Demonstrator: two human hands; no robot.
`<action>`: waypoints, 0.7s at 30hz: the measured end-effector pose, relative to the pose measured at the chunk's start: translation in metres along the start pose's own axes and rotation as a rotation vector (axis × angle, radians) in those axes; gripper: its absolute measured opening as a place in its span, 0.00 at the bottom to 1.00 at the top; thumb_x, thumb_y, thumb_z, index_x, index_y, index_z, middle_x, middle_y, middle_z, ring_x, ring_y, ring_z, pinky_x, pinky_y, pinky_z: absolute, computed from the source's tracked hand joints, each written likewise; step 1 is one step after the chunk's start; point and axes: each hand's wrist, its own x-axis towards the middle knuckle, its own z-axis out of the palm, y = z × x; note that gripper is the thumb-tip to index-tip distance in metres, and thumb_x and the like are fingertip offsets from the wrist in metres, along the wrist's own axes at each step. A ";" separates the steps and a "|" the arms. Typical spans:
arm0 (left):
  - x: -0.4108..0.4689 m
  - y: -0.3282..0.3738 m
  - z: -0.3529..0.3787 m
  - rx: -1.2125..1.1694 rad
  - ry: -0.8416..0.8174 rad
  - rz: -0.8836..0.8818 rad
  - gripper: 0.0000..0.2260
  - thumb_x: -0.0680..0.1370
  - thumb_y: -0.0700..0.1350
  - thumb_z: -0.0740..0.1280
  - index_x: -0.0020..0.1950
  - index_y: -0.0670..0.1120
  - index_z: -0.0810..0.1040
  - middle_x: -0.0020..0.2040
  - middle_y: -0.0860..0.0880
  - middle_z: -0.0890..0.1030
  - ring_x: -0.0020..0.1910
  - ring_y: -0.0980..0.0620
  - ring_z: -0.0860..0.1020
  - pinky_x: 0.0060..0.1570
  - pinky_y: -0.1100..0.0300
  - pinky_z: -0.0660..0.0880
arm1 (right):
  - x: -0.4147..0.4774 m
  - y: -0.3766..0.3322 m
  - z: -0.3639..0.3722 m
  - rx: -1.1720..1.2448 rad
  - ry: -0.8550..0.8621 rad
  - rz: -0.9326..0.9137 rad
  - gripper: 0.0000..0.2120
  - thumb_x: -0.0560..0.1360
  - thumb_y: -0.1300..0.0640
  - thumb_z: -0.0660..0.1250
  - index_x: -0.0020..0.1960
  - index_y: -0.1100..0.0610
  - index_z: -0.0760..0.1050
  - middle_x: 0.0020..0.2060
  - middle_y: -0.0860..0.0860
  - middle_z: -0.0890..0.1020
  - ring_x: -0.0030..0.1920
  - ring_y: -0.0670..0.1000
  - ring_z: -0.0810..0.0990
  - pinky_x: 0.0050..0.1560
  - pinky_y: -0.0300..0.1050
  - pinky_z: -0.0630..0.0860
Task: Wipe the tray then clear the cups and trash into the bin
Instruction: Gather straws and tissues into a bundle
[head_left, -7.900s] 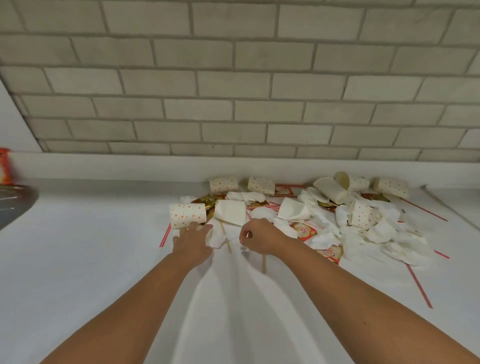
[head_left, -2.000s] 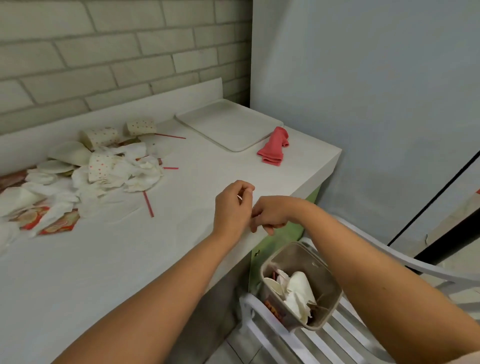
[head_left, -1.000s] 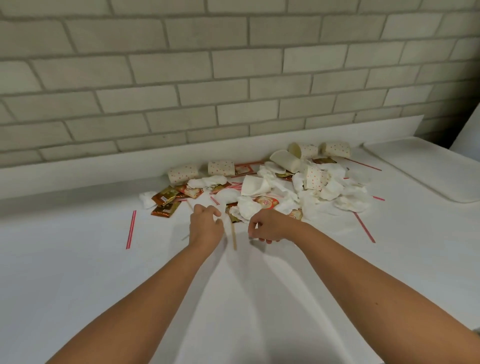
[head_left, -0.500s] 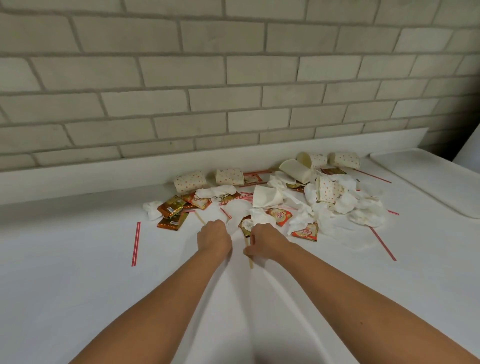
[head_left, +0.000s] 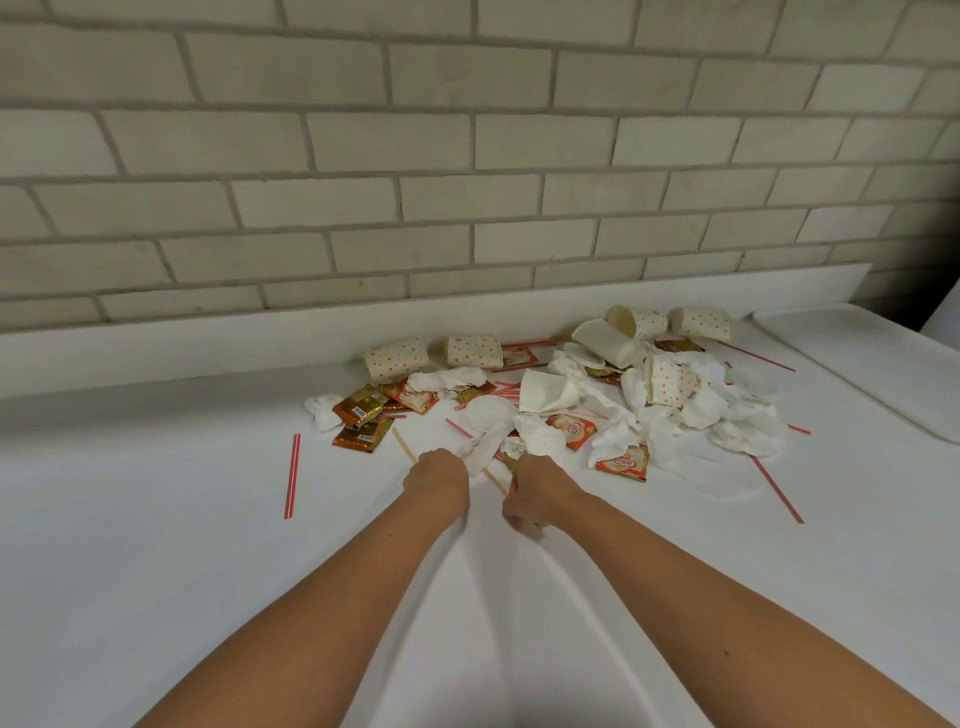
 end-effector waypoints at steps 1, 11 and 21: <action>-0.002 -0.002 -0.002 -0.034 -0.002 -0.003 0.15 0.79 0.34 0.54 0.66 0.38 0.69 0.65 0.41 0.73 0.63 0.44 0.74 0.59 0.58 0.72 | -0.001 -0.001 0.001 -0.004 0.002 0.004 0.13 0.69 0.64 0.66 0.31 0.58 0.64 0.28 0.51 0.69 0.27 0.48 0.68 0.29 0.38 0.66; -0.015 -0.045 -0.027 -0.063 -0.018 0.099 0.14 0.80 0.34 0.53 0.65 0.36 0.67 0.64 0.39 0.70 0.61 0.44 0.73 0.55 0.58 0.71 | -0.011 -0.027 -0.004 -0.076 -0.142 -0.058 0.04 0.72 0.69 0.60 0.42 0.63 0.72 0.38 0.61 0.81 0.28 0.51 0.72 0.30 0.40 0.67; -0.009 -0.106 -0.048 -0.298 0.124 -0.031 0.13 0.82 0.39 0.51 0.62 0.37 0.70 0.54 0.40 0.76 0.47 0.46 0.74 0.34 0.63 0.66 | 0.011 -0.083 0.022 -0.030 0.044 -0.213 0.13 0.78 0.56 0.58 0.58 0.63 0.71 0.56 0.58 0.73 0.46 0.52 0.69 0.34 0.39 0.66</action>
